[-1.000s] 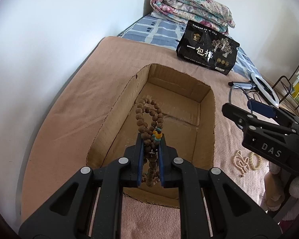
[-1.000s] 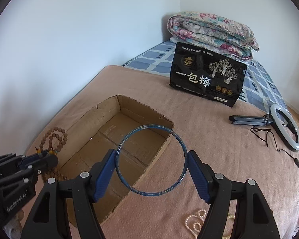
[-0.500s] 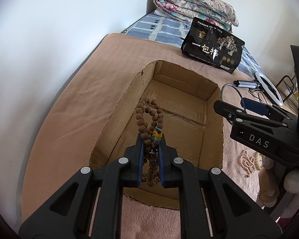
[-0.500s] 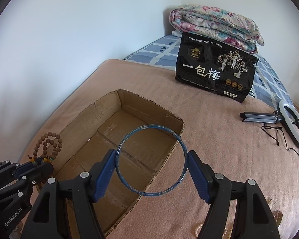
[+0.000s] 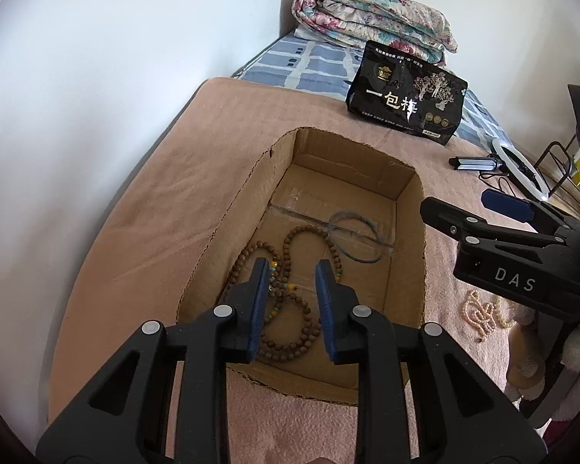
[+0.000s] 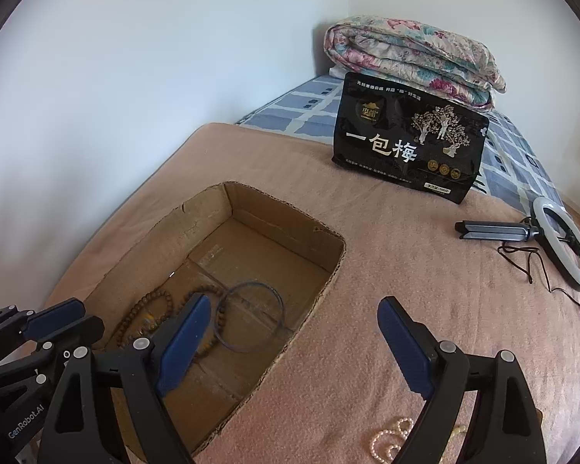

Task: Organize jewelry
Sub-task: 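Open both tools to drop the bead strand and bangle into the box, then move both tools back toward the pearl necklace and green bracelet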

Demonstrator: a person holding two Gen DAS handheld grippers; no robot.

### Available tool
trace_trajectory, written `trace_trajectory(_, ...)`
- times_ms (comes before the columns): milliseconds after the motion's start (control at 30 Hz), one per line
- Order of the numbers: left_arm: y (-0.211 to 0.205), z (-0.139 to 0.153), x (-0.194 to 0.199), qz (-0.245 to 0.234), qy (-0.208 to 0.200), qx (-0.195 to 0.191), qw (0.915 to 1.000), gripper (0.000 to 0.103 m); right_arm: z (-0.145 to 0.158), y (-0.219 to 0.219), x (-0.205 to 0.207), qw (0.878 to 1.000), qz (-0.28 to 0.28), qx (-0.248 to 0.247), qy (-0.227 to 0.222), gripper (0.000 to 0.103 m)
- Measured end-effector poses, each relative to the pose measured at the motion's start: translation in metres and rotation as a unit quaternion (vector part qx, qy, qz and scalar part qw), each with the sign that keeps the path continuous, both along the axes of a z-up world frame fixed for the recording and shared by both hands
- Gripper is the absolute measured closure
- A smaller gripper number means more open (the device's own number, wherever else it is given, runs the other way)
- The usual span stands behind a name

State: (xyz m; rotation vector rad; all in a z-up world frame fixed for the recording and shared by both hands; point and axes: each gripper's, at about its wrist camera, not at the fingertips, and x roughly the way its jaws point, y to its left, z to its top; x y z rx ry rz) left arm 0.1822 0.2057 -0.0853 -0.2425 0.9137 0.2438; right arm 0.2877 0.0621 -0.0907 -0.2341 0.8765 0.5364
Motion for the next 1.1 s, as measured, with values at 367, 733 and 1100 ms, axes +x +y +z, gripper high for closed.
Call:
trace_trajectory(367,-0.010,0.015,-0.010,-0.002,-0.017,0.012,0.9998,0.079,0.021,-0.024,-0.012,1.000,-0.017,0.006,-0.017,0.013)
trace_trajectory(733,-0.028,0.034,-0.019,-0.013,-0.035,0.021,0.9991,0.079,0.049,-0.053,-0.033,0.998,-0.036,0.004,-0.049,0.009)
trace_trajectory(1100,-0.063,0.052,-0.026,-0.040,-0.052,0.033,0.9973,0.076,0.076,-0.102,-0.057,0.996,-0.056,0.012,-0.075,0.004)
